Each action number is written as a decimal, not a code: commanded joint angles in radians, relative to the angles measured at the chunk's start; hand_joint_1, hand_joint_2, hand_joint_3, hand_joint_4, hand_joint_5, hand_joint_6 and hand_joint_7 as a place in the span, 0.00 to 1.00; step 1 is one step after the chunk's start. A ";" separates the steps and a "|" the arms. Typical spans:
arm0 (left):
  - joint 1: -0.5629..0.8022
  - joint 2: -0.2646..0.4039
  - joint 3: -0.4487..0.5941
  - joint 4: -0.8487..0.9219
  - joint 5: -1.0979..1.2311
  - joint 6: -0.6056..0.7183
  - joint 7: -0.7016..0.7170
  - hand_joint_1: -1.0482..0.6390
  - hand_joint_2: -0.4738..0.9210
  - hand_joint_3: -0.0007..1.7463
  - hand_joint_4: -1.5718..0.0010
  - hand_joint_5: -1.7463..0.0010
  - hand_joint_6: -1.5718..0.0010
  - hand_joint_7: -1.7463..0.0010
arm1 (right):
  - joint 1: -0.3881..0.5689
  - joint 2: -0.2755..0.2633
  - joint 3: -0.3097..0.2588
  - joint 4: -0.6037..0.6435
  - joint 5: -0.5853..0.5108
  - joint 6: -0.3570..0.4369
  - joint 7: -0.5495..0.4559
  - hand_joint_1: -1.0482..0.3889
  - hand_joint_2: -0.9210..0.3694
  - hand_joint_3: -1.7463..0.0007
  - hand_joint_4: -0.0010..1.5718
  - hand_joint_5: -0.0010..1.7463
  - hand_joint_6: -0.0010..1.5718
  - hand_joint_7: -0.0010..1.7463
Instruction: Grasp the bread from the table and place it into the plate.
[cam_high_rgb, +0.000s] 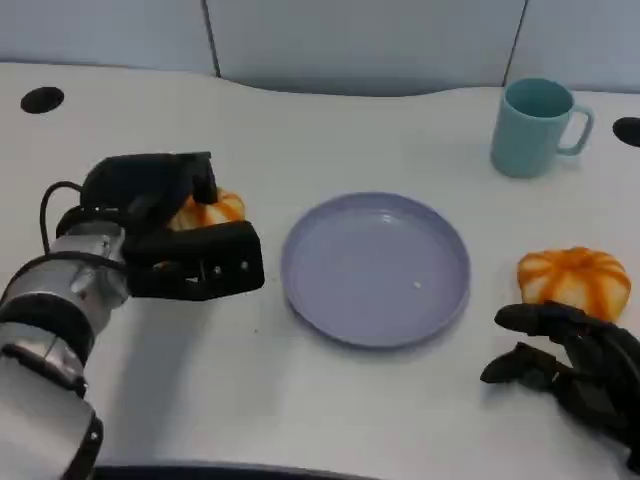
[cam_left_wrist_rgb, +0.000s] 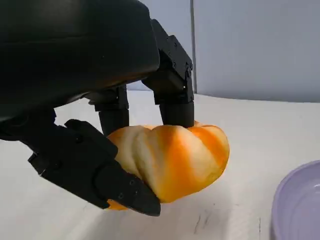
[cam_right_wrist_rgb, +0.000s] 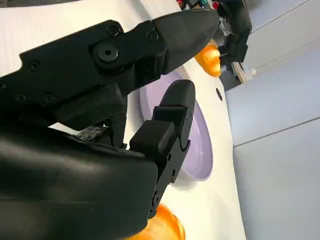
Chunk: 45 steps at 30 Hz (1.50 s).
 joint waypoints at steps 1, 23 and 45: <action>-0.043 0.013 0.024 -0.023 -0.025 -0.038 0.021 0.48 0.82 0.47 0.46 0.00 0.58 0.00 | 0.036 0.001 0.010 -0.001 -0.012 0.027 -0.018 0.46 0.00 0.95 0.40 0.62 0.53 0.27; -0.097 -0.092 -0.032 -0.063 0.015 -0.140 0.070 0.48 0.70 0.68 0.41 0.00 0.53 0.00 | 0.028 0.000 0.019 0.010 -0.009 0.029 -0.015 0.45 0.00 0.96 0.41 0.60 0.52 0.28; -0.085 -0.244 -0.121 -0.035 0.064 -0.099 0.056 0.45 0.67 0.65 0.39 0.00 0.54 0.00 | 0.017 0.010 0.016 0.029 -0.002 0.025 -0.014 0.46 0.00 0.97 0.43 0.60 0.52 0.29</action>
